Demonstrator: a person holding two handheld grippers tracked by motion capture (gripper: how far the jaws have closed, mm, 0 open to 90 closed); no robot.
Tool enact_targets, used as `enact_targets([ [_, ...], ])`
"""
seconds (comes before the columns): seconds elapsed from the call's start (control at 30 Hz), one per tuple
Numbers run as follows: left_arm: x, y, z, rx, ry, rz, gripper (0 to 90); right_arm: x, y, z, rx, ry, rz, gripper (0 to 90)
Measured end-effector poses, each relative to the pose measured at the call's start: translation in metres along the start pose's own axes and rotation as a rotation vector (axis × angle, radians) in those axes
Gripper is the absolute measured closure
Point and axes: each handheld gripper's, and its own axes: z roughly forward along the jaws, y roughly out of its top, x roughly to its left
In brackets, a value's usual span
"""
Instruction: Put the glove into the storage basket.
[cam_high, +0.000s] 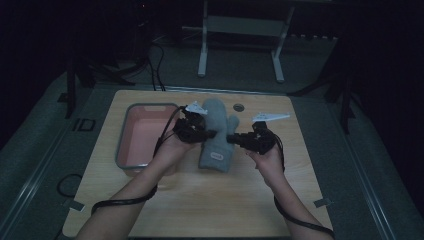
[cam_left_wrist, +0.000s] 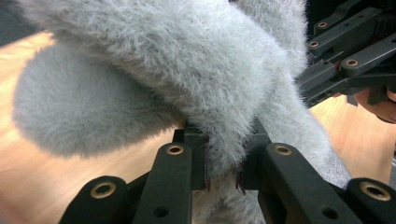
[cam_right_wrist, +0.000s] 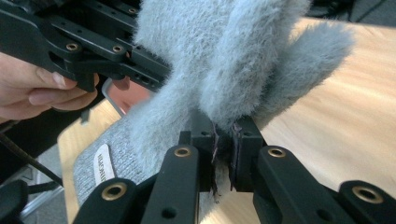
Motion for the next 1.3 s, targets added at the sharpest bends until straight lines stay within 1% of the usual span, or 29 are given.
enact_targets([
  [0.03,0.003,0.002,-0.006,-0.006,0.007,-0.005,79.5,0.002,0.006,0.003,-0.003,0.004,-0.005,82.8],
  [0.07,0.006,0.003,-0.011,-0.009,0.014,0.001,79.5,0.005,0.011,0.006,-0.006,0.007,-0.013,82.8],
  [0.13,0.013,0.004,-0.022,-0.018,0.028,-0.003,79.5,0.011,0.022,0.012,-0.007,0.012,-0.030,82.8],
  [0.17,0.017,0.004,-0.028,-0.020,0.036,0.001,79.5,0.014,0.028,0.016,-0.006,0.015,-0.038,82.8],
  [0.2,0.021,0.004,-0.034,-0.022,0.041,-0.006,79.4,0.016,0.033,0.020,-0.007,0.019,-0.047,82.8],
  [0.27,0.029,0.002,-0.044,-0.023,0.055,-0.001,79.5,0.023,0.043,0.030,0.000,0.025,-0.060,82.8],
  [0.3,0.033,0.001,-0.049,-0.027,0.061,-0.011,79.4,0.026,0.047,0.035,0.001,0.030,-0.064,82.8],
  [0.33,0.038,-0.001,-0.055,-0.030,0.067,-0.012,79.5,0.029,0.051,0.040,0.005,0.036,-0.068,82.8],
  [0.4,0.046,-0.004,-0.065,-0.035,0.080,-0.030,79.5,0.033,0.059,0.052,0.006,0.050,-0.077,82.8],
  [0.53,0.063,-0.016,-0.086,-0.039,0.121,-0.051,79.4,0.045,0.073,0.079,0.016,0.077,-0.089,82.8],
  [0.6,0.072,-0.023,-0.093,-0.032,0.139,-0.062,79.4,0.050,0.078,0.093,0.025,0.089,-0.095,82.8],
  [0.67,0.082,-0.031,-0.098,-0.024,0.149,-0.087,79.4,0.054,0.081,0.108,0.036,0.095,-0.098,82.8],
  [0.73,0.091,-0.039,-0.098,-0.024,0.156,-0.111,79.4,0.056,0.082,0.122,0.055,0.094,-0.101,82.8],
  [0.83,0.104,-0.053,-0.092,-0.016,0.158,-0.151,79.4,0.055,0.079,0.141,0.079,0.086,-0.098,82.8],
  [0.9,0.112,-0.062,-0.084,-0.014,0.158,-0.170,79.3,0.051,0.075,0.153,0.097,0.074,-0.099,82.8],
  [0.93,0.116,-0.067,-0.079,-0.011,0.152,-0.189,79.3,0.048,0.072,0.159,0.105,0.071,-0.089,82.8],
  [0.97,0.120,-0.072,-0.074,-0.004,0.152,-0.197,79.3,0.045,0.069,0.164,0.118,0.065,-0.081,82.8],
  [1.0,0.120,-0.072,-0.074,-0.004,0.152,-0.197,79.3,0.042,0.066,0.170,0.130,0.058,-0.077,82.8],
  [1.03,0.127,-0.081,-0.065,0.012,0.150,-0.225,79.2,0.039,0.063,0.176,0.142,0.053,-0.070,82.8],
  [1.17,0.140,-0.097,-0.048,0.044,0.162,-0.264,79.2,0.030,0.051,0.199,0.191,0.027,-0.039,82.8],
  [1.23,0.144,-0.104,-0.041,0.066,0.166,-0.286,79.1,0.029,0.046,0.208,0.223,0.003,-0.044,82.7],
  [1.3,0.147,-0.109,-0.034,0.092,0.176,-0.304,79.0,0.027,0.042,0.217,0.257,-0.017,-0.037,82.7],
])
